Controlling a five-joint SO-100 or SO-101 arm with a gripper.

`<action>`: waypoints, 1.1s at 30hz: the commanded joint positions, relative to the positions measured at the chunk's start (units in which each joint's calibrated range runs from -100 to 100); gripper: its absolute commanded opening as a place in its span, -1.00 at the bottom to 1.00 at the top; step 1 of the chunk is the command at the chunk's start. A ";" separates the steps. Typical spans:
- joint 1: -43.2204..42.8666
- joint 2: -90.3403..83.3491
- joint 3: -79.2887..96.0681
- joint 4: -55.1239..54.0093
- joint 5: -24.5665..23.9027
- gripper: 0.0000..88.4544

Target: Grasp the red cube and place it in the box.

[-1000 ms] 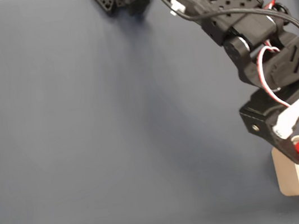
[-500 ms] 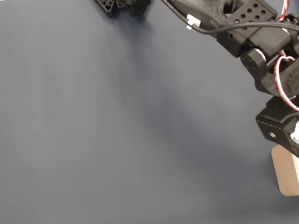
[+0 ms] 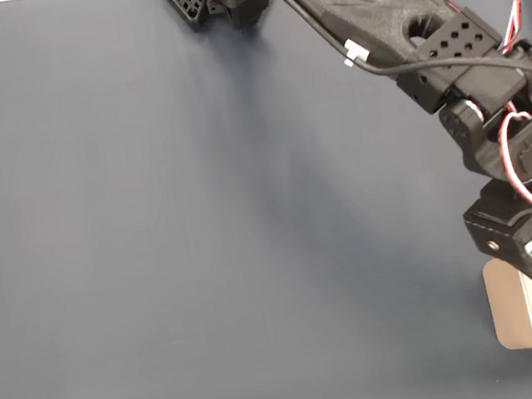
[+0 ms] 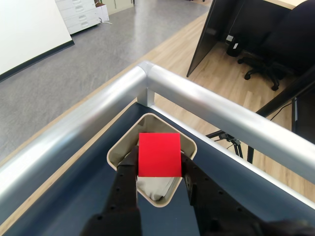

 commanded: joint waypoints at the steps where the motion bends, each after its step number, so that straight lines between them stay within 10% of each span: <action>1: -0.63 -0.02 -3.78 -1.57 0.68 -1.00; 33: -0.77 1.02 -3.87 -3.70 0.73 -1.00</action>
